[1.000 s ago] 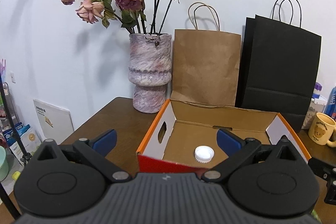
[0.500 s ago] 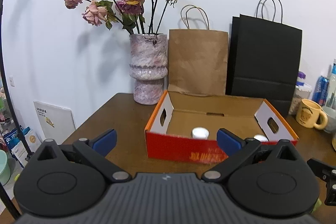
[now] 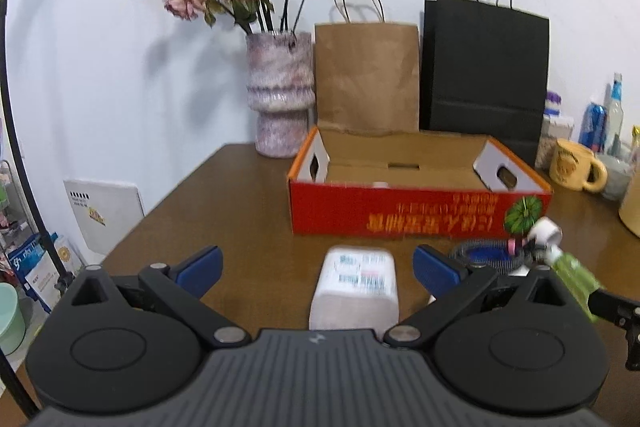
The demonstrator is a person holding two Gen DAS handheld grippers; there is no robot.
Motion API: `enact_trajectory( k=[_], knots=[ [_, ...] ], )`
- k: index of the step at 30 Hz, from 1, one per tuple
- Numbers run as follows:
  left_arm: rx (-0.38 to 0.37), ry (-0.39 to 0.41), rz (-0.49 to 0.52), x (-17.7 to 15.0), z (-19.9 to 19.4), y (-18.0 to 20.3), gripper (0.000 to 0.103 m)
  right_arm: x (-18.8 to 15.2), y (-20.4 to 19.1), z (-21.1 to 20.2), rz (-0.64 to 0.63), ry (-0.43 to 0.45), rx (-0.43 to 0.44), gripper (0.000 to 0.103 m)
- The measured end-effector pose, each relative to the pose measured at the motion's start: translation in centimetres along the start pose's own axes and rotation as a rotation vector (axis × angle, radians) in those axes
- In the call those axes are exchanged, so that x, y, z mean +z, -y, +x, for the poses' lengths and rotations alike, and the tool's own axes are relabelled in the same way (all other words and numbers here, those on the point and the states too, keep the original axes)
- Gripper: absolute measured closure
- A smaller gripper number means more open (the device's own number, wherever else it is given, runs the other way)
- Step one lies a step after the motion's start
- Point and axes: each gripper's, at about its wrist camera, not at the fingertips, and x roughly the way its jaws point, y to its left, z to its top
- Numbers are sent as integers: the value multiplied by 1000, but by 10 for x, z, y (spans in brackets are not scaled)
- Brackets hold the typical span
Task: Organize rigid objects
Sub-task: 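Move the right gripper to the black cable and close on it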
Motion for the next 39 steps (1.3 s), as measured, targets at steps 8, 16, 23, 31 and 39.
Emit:
enact_trajectory(
  k=[8, 16, 23, 31, 39],
  knots=[
    [-3, -26, 4, -25, -5, -19, 0, -19, -10, -11, -21, 4, 9, 0],
    [-7, -31, -12, -33, -5, -29, 0, -28, -24, -8, -51, -11, 19, 0],
    [-4, -43, -43, -33, -4, -34, 0, -30, -24, -3, -43, -28, 4, 0],
    [0, -40, -38, -32, -5, -33, 0, -28, -27, 0, -27, -39, 33, 0],
    [17, -56, -41, -33, -4, -34, 0, -23, -54, 16, -44, -101, 150, 0]
  ],
)
